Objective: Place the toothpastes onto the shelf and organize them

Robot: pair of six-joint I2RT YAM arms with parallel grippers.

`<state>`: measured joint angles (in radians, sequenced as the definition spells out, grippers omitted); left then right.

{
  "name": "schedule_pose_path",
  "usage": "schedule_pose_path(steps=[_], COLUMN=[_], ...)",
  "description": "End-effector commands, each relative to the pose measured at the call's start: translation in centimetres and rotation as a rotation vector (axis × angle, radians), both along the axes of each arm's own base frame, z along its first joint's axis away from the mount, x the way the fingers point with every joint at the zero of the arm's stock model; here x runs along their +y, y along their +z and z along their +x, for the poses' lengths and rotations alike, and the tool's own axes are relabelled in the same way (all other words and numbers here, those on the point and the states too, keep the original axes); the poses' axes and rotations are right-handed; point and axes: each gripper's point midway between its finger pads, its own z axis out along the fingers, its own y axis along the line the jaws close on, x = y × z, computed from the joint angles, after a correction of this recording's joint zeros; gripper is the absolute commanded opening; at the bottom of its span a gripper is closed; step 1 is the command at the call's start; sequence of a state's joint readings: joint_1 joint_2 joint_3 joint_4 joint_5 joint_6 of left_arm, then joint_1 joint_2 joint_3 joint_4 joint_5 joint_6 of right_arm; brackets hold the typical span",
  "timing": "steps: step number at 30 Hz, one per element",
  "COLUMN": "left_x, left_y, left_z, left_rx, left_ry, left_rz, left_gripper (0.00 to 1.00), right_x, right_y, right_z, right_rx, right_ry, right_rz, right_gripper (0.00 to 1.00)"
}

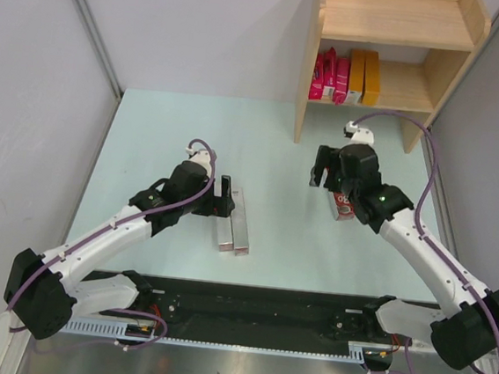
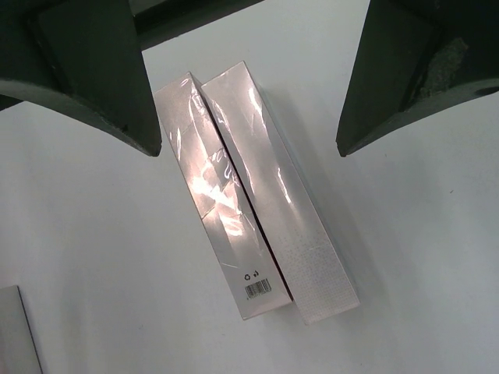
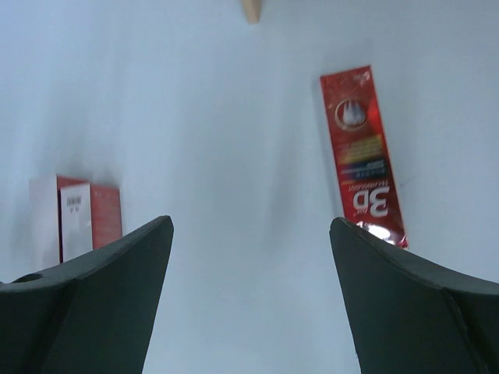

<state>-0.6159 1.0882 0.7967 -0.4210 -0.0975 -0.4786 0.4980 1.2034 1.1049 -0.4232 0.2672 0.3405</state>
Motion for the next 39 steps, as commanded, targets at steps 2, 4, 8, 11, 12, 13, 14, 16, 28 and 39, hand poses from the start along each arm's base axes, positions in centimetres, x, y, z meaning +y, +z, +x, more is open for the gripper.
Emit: schedule_pose_path(steps=[2,4,8,11,12,13,14,16,28,39], left_x=[-0.4,-0.5,-0.9,-1.0,-1.0,-1.1,-1.1,-1.3,-1.9,-1.9], left_y=[0.1,-0.1,-0.2,0.0,0.1,0.0,0.1,0.0,0.8,0.7], left_z=[0.0,-0.1,-0.1,0.0,0.0,0.0,0.1,0.0,0.1,-0.1], left_rx=[-0.002,0.003,0.009,0.009,0.006,0.007,0.005,0.008,-0.001,0.004], left_ry=[0.004,0.001,-0.017,-0.024,-0.024,-0.025,-0.026,-0.033,-0.054,-0.061], left_rz=[-0.028,-0.027,-0.034,-0.037,-0.038,-0.039,-0.042,-0.043,-0.069,-0.071], left_gripper=[1.00,1.00,1.00,1.00,1.00,1.00,1.00,1.00,1.00,1.00], right_x=[-0.6,-1.8,-4.2,-6.1,-6.5,-6.5,-6.7,-7.2,-7.3,-7.9], right_y=[-2.7,-3.4,-4.9,-5.3,-5.9,-6.2,-6.6,-7.7,-13.4,-18.7], right_z=[-4.0,-4.5,-5.0,-4.5,-4.5,-4.4,-4.1,-3.9,-1.8,1.4], right_rx=[0.058,0.066,0.085,0.095,0.111,0.123,0.132,0.160,0.255,0.327], right_ry=[-0.049,-0.096,-0.146,-0.183,-0.189,-0.175,-0.175,-0.175,-0.171,-0.168], right_rz=[-0.050,-0.080,-0.081,-0.072,-0.072,-0.055,-0.052,-0.045,-0.087,-0.061], right_gripper=[0.87,0.88,0.95,0.97,0.97,0.97,0.98,0.98,1.00,1.00])
